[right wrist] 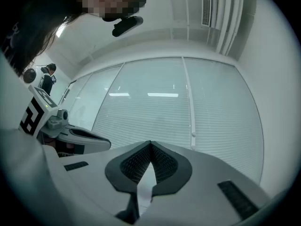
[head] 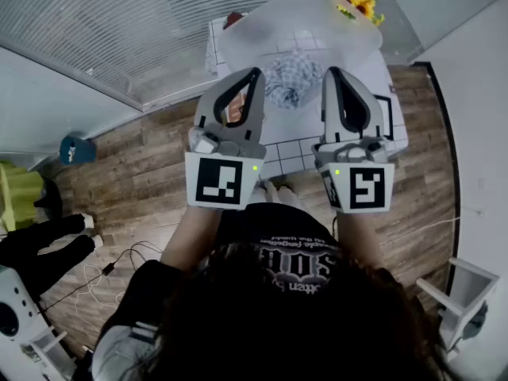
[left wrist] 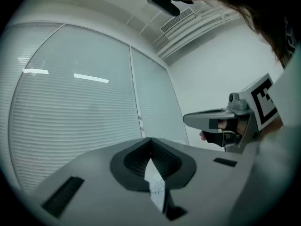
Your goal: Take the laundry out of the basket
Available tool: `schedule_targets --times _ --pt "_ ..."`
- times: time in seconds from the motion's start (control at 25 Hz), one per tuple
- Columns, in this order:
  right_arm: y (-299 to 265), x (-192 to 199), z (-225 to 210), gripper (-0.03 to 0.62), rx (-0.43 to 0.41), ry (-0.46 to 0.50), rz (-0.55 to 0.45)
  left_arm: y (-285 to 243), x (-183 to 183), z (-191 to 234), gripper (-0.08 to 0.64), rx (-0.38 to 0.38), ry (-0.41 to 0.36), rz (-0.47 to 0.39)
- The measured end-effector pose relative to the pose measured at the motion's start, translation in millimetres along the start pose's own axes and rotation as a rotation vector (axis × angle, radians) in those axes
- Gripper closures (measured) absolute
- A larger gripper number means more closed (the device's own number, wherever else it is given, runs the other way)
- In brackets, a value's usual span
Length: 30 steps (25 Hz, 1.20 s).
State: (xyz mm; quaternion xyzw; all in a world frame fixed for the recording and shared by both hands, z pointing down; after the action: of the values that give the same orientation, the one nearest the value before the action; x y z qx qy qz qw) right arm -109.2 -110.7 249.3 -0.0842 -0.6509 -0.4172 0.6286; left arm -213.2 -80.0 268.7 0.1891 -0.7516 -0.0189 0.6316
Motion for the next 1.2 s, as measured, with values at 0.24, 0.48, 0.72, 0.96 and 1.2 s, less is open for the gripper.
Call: schedule_targets --times 0.24,0.48,0.72,0.96,1.2 --pt "0.9 -3.7 -6.3 0.566 -0.012 -0.014 -0.012 -2.2 -2.9 -5.0 0.56 -0.015 0.0 -0.001" --pt "3.7 -6.9 -12.8 0.565 -0.037 -0.058 -0.045 -5.8 -3.1 -13.2 0.56 -0.025 -0.012 0.006" --pt "6.9 -12.7 -23.5 0.563 -0.052 -0.08 -0.077 -12.1 -3.9 -21.6 0.56 -0.028 -0.02 0.009" --pt "10.8 -14.4 -37.3 0.563 -0.083 -0.093 -0.08 -19.9 -6.1 -29.0 0.56 -0.058 -0.005 0.019" --pt "17.0 -12.0 -49.7 0.563 -0.109 -0.108 -0.083 -27.4 -7.1 -34.7 0.56 -0.079 -0.031 0.029"
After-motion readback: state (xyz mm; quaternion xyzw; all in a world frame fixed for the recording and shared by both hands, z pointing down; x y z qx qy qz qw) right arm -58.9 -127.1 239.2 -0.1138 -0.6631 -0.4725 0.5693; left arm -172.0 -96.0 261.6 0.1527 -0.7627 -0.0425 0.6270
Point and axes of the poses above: the fingertips, and each gripper's own axes: y backward along the fingers, z to its left, x out of its underside, the point moved 1 cm from there along y, backward along the fingers, and after that the axes turned 14 degrees about -z, right-handed, at the moved point
